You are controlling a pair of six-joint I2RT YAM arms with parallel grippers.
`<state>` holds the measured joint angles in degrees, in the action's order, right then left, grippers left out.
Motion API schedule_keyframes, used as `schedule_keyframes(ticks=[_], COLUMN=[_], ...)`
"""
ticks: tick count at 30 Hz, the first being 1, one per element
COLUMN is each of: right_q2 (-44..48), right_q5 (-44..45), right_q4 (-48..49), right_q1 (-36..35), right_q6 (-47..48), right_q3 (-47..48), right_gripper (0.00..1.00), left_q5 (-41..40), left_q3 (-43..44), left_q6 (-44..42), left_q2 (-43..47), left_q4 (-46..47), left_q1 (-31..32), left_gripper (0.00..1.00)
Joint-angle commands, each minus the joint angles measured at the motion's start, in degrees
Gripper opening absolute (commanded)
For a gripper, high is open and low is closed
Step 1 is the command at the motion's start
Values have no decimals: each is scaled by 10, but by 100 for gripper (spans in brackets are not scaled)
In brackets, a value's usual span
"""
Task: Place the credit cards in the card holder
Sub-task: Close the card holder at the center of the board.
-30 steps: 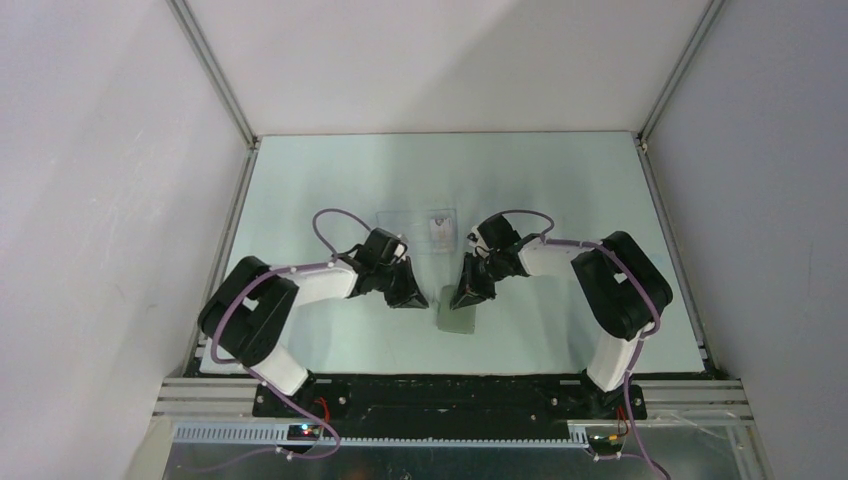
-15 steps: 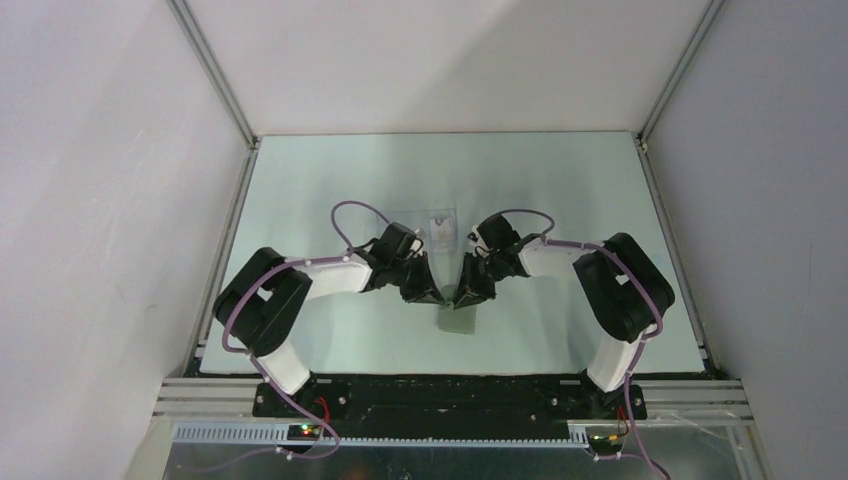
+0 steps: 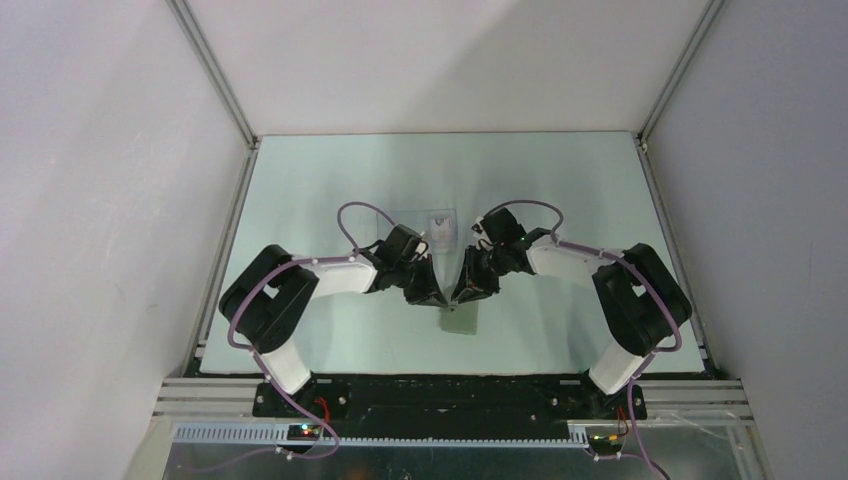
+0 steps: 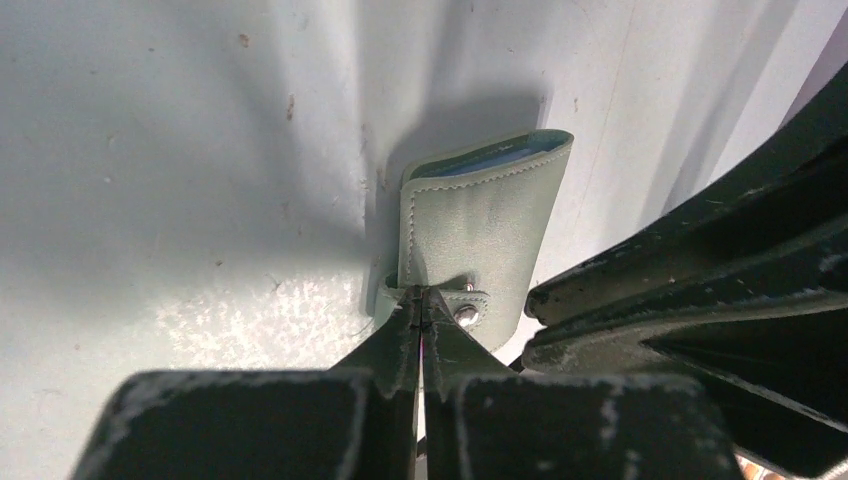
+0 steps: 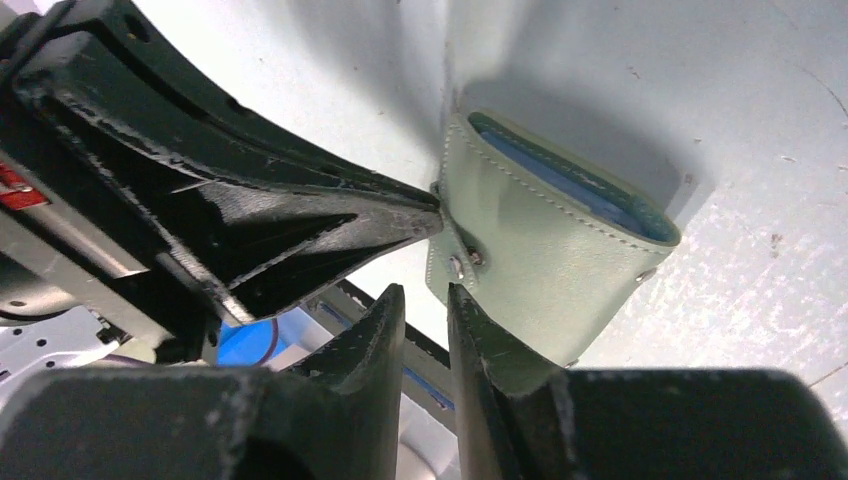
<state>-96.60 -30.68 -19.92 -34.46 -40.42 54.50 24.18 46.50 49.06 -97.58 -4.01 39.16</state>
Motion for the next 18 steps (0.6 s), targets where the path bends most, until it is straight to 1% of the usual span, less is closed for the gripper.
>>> schedule_keyframes(ticks=[1, 4, 10, 15, 18], right_q2=[24, 16, 18, 23, 14], right_q5=[14, 14, 3, -63, -81], right_q4=[-25, -33, -22, 73, 104], right_q1=[-1, -1, 11, 33, 36], right_q6=[4, 6, -10, -52, -70], right_q3=[22, 22, -4, -70, -91], right_gripper=[27, 28, 35, 34, 33], left_q5=[-8, -11, -16, -16, -16], left_q3=[22, 25, 25, 23, 23], left_q6=[-2, 0, 2, 1, 0], left_q2=[-7, -8, -10, -14, -14], left_q4=[2, 3, 3, 3, 3], left_q1=[11, 11, 12, 12, 12], left_gripper=[0, 0, 0, 0, 0])
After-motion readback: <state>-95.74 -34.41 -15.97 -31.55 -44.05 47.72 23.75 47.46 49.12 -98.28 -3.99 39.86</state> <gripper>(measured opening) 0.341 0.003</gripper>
